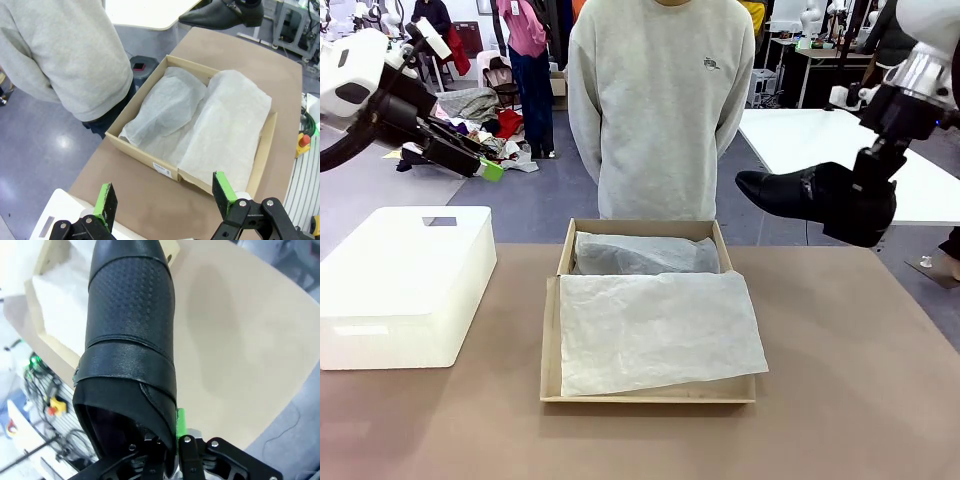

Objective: Pack the shoes into the box.
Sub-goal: Place the other shoe of the Shoes into the Shoes Box.

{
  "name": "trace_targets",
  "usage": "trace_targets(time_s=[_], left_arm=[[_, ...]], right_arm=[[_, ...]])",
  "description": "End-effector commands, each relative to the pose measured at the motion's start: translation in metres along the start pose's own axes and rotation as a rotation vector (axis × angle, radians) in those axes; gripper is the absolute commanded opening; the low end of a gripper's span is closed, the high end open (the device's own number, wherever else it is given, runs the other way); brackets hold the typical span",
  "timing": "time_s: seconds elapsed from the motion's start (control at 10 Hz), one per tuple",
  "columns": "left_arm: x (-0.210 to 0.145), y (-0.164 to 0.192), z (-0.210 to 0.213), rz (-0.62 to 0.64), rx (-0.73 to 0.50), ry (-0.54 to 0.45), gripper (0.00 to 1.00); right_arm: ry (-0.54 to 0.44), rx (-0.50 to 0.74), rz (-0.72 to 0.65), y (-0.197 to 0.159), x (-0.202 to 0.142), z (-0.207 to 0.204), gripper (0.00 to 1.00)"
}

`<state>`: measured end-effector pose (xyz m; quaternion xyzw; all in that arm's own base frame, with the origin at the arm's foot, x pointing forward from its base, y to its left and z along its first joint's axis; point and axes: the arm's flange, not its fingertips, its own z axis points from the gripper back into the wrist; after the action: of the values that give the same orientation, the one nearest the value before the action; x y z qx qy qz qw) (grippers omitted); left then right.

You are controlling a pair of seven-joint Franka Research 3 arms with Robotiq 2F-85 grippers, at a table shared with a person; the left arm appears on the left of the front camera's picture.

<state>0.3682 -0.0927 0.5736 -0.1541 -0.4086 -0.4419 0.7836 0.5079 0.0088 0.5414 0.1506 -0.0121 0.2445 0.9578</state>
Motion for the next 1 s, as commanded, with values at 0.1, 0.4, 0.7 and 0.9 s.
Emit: trace_targets(time_s=[0.1,0.4,0.7,0.9], left_arm=[[-0.001,0.001,-0.001,-0.007,-0.013,-0.013,1.00],[-0.001,0.001,-0.001,-0.007,-0.013,-0.013,1.00],[-0.001,0.001,-0.001,-0.007,-0.013,-0.013,1.00],[-0.001,0.001,-0.001,-0.007,-0.013,-0.013,1.00]], right_arm=[[-0.004,-0.040,-0.256,0.041,0.023,0.004,0.00],[-0.109,-0.143,-0.445,0.078,0.051,-0.008,0.00],[-0.184,-0.256,-0.535,0.105,0.069,-0.027,0.00],[-0.202,-0.267,-0.563,0.112,0.074,-0.035,0.00]])
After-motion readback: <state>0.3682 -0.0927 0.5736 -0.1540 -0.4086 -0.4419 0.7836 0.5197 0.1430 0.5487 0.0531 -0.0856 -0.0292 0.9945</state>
